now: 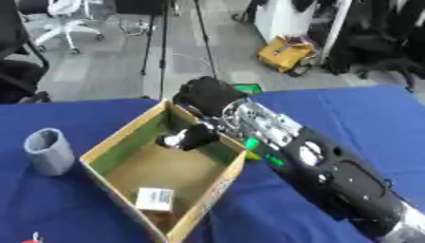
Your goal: Pick up objects on the table and place them in the box.
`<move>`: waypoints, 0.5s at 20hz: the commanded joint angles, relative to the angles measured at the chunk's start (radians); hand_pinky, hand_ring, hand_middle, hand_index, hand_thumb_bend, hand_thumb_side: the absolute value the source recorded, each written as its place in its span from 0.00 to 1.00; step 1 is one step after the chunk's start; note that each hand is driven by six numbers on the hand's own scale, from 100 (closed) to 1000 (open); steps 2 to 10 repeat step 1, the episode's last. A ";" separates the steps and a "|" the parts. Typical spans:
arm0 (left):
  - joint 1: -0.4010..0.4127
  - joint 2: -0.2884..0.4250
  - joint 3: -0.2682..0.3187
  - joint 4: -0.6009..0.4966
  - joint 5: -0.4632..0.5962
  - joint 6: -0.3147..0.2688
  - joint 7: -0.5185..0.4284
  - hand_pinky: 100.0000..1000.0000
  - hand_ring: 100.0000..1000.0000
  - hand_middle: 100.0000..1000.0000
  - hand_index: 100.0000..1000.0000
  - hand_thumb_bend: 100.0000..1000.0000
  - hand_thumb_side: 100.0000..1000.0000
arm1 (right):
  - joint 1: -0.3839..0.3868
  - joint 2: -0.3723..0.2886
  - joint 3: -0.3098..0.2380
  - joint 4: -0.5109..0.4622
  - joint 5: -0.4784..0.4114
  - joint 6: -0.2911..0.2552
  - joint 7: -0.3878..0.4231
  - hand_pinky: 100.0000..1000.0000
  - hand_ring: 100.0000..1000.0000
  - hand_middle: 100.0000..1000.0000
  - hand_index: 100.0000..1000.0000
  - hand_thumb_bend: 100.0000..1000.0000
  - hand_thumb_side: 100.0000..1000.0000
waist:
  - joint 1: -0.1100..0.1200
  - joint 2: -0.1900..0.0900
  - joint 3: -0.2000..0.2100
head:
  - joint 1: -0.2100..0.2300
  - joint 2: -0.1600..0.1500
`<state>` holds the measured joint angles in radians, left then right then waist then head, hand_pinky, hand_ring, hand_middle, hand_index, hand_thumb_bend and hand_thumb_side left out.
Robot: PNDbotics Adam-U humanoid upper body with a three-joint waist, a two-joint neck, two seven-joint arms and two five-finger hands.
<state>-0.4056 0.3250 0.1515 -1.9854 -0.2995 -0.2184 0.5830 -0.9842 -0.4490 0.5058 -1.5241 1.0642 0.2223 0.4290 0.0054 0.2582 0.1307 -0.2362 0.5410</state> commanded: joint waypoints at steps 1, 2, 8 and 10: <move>-0.005 0.013 0.009 -0.015 -0.001 0.003 0.006 0.94 0.86 0.84 0.90 0.00 1.00 | -0.009 -0.045 -0.062 -0.122 -0.072 0.051 -0.060 0.96 0.92 0.73 0.85 0.50 1.00 | 0.005 -0.024 -0.003 | 0.012 0.031; -0.005 0.013 0.009 -0.015 -0.001 0.003 0.006 0.94 0.86 0.84 0.90 0.00 1.00 | -0.009 -0.045 -0.062 -0.122 -0.072 0.051 -0.060 0.96 0.92 0.73 0.85 0.50 1.00 | 0.005 -0.024 -0.003 | 0.012 0.031; -0.005 0.013 0.009 -0.015 -0.001 0.003 0.006 0.94 0.86 0.84 0.90 0.00 1.00 | -0.009 -0.045 -0.062 -0.122 -0.072 0.051 -0.060 0.96 0.92 0.73 0.85 0.50 1.00 | 0.005 -0.024 -0.003 | 0.012 0.031; -0.005 0.013 0.009 -0.015 -0.001 0.003 0.006 0.94 0.86 0.84 0.90 0.00 1.00 | -0.009 -0.045 -0.062 -0.122 -0.072 0.051 -0.060 0.96 0.92 0.73 0.85 0.50 1.00 | 0.005 -0.024 -0.003 | 0.012 0.031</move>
